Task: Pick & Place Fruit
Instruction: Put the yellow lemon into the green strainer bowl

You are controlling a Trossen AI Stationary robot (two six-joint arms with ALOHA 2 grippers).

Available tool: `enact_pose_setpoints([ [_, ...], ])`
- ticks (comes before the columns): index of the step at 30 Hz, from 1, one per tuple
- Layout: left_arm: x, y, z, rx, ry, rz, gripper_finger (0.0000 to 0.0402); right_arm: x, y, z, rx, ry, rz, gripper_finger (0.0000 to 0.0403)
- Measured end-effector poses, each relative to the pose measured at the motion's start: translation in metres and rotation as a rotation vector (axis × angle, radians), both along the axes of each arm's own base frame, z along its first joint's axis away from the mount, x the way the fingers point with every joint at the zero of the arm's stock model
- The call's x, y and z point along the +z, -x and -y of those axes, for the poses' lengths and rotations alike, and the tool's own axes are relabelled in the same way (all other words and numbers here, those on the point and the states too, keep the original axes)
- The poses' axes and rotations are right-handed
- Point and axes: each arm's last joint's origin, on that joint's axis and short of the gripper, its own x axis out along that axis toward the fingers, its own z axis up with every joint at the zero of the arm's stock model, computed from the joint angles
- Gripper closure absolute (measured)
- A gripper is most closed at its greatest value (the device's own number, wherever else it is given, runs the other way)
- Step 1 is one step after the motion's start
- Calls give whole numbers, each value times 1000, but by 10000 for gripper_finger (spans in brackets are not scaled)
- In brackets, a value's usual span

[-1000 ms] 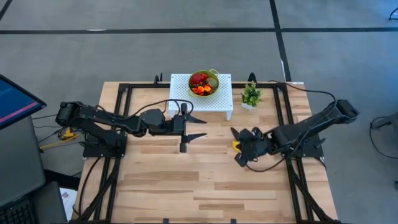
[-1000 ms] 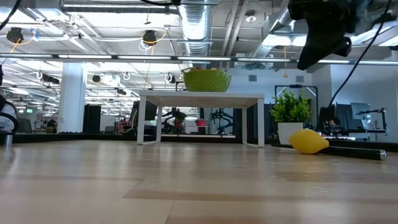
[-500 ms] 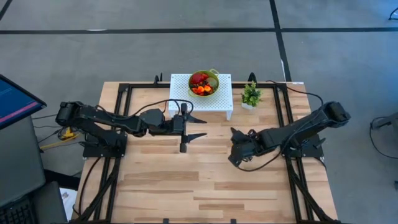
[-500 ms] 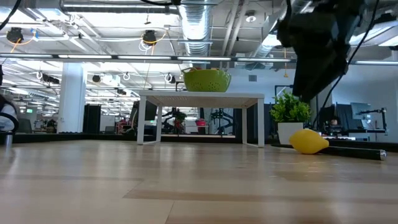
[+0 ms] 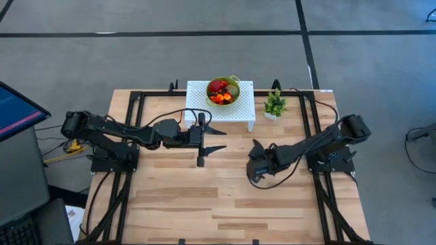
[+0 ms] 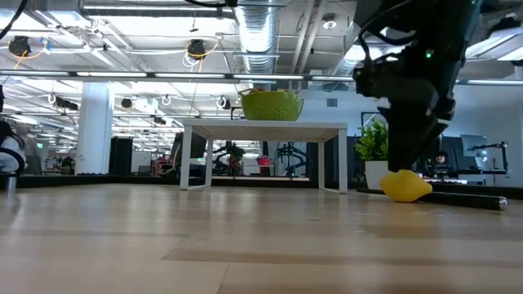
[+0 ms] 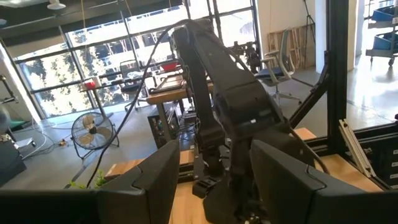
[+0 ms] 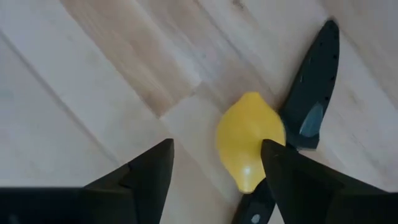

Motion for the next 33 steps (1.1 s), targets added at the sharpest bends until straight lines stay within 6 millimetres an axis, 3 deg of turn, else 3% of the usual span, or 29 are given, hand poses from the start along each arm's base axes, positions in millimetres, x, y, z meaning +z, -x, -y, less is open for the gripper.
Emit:
enact_pose_setpoints([
  [18, 0, 0, 0, 0, 0, 1, 211, -21, -2, 20, -46, -35, -26, 173],
  [33, 0, 0, 0, 0, 0, 0, 211, -20, -8, 31, -40, -40, -2, 173],
])
